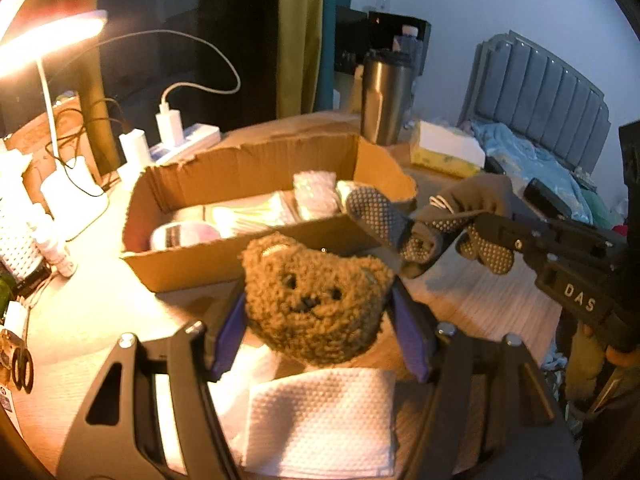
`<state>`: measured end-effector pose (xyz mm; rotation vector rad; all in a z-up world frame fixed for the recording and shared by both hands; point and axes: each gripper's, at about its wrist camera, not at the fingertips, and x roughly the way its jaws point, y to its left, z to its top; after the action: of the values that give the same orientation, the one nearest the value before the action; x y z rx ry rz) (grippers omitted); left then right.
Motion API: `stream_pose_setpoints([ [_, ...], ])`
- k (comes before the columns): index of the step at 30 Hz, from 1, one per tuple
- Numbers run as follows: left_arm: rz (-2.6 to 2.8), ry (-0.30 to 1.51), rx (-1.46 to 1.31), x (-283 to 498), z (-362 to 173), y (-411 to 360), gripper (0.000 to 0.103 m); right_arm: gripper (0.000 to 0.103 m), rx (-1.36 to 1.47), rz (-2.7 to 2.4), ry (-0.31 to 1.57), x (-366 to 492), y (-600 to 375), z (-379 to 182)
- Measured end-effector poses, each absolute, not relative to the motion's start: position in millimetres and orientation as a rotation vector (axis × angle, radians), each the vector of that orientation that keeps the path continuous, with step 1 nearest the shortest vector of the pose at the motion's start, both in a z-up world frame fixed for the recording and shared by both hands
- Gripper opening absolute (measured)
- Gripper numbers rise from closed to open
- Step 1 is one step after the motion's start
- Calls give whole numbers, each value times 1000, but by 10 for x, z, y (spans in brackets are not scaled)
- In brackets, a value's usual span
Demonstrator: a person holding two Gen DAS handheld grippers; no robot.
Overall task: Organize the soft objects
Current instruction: 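Carry the glove and teddy bear over the box and open both tools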
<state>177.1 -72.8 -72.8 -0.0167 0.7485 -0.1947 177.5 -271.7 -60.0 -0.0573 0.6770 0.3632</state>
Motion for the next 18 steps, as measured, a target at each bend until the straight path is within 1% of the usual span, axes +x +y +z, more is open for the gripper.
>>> stream_pose_setpoints([
  [18,-158,612,-71,1581,-281,-156,67,11,-134,384,601,1719,-2260,-245],
])
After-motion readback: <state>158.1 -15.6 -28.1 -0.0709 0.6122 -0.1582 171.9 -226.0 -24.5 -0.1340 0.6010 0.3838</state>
